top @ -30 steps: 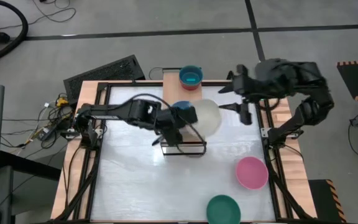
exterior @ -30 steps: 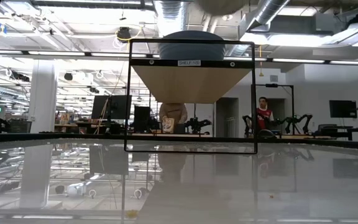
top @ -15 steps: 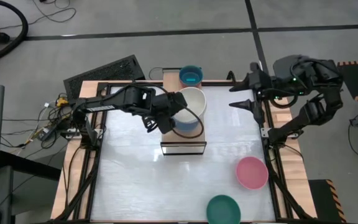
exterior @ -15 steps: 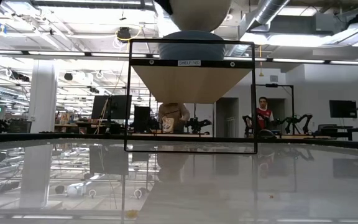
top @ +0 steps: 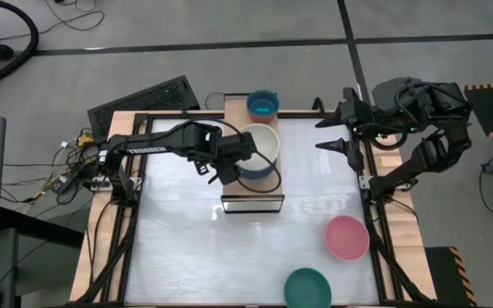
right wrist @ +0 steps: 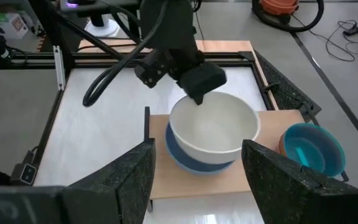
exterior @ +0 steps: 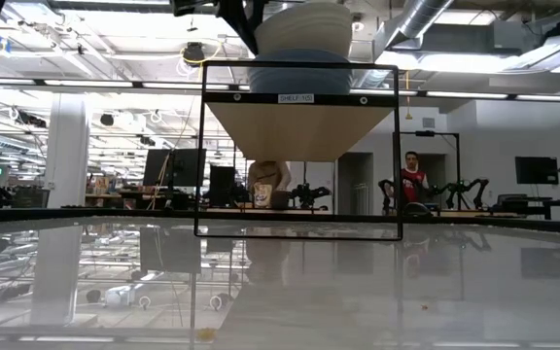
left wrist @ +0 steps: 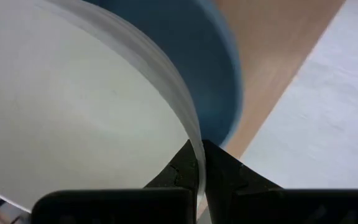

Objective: Place and stack bowls onto a shelf
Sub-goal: Stack the white bowl on top of the dark blue bowl on the shelf

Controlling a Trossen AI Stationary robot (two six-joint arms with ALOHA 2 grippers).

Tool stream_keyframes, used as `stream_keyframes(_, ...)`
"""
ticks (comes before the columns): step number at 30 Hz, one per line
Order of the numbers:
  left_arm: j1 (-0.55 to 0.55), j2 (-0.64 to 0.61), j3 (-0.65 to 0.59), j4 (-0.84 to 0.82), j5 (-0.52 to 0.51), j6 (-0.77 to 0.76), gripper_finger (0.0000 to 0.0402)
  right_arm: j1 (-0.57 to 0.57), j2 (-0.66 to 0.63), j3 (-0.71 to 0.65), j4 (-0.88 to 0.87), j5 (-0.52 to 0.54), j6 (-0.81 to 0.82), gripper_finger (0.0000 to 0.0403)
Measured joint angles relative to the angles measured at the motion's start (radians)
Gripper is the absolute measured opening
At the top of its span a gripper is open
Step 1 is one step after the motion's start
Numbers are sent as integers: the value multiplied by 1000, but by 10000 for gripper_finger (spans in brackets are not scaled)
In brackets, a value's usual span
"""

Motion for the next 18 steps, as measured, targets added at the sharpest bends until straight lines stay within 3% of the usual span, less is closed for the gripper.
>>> stream_keyframes(18,3,0,0,-16,85,33,0,0,0,0,-21,0,0,265)
